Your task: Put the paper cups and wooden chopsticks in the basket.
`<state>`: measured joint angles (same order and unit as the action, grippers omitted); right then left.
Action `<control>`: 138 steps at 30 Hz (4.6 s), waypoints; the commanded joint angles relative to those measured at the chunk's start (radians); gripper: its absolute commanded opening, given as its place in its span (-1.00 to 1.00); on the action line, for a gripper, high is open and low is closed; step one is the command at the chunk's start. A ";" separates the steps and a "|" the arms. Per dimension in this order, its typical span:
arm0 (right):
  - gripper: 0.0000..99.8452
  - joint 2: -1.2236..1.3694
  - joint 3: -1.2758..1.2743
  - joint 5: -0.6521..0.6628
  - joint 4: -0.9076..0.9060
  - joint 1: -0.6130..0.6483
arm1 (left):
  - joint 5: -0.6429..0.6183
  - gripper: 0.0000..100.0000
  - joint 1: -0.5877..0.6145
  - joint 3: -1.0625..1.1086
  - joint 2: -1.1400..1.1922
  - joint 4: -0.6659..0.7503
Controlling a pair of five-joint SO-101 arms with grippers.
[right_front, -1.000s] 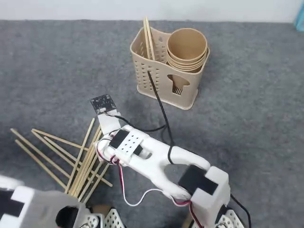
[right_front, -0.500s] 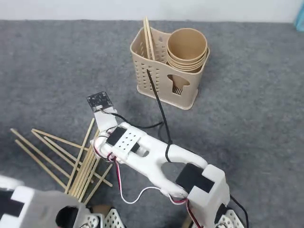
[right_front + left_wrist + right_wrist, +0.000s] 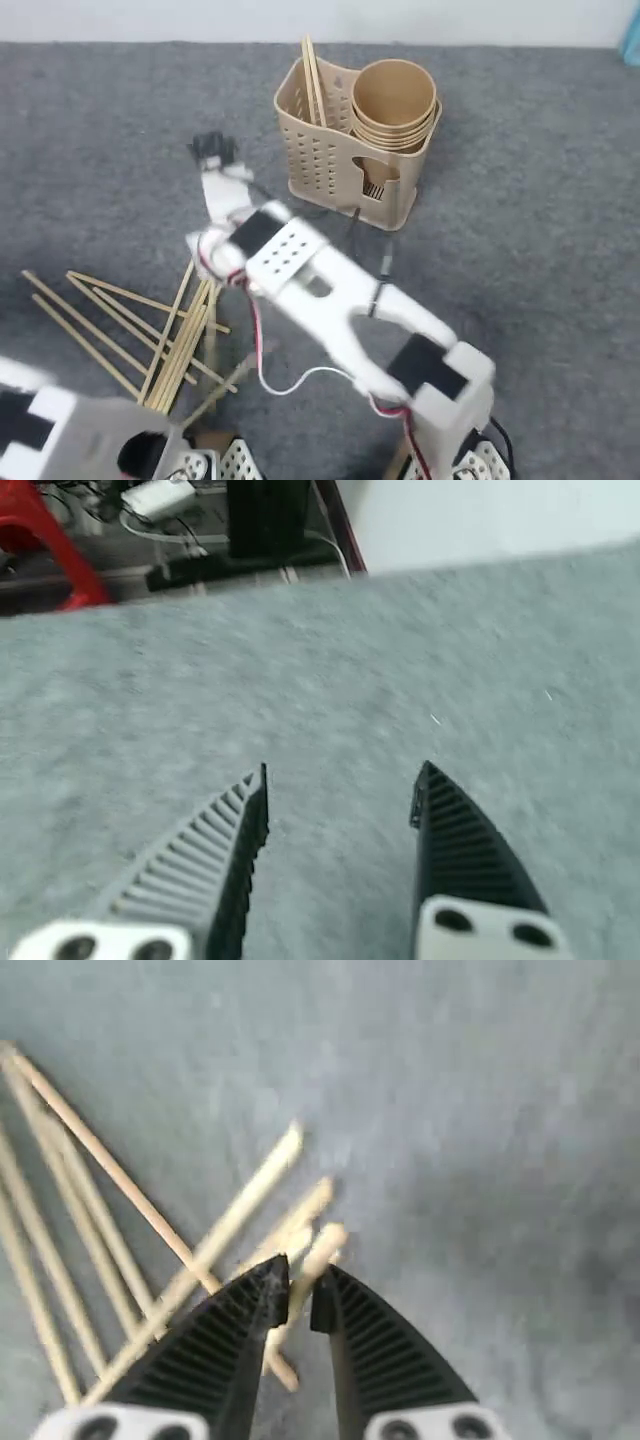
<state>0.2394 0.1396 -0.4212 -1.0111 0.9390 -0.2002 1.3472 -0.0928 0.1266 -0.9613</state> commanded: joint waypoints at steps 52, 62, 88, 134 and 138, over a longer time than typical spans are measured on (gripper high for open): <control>-0.99 0.056 0.523 0.552 0.162 -0.498 | 0.005 -0.55 -0.664 0.947 -0.411 0.328; -0.63 0.019 0.529 0.542 0.120 -0.489 | 0.005 -0.55 -0.664 0.974 -0.407 0.387; -0.68 -0.568 -0.183 1.086 -0.622 0.120 | -0.233 -0.55 -0.485 0.898 -0.333 0.423; -0.68 -0.792 -0.961 0.778 0.099 0.317 | -0.324 -0.55 -0.063 0.367 0.020 0.157; -0.68 -0.799 -0.996 0.773 0.111 0.348 | -0.276 -0.55 0.034 0.300 0.020 0.138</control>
<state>-0.5155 -0.8577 0.3690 -0.9007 1.2689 -0.5010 1.3226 0.2800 0.1527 -0.8140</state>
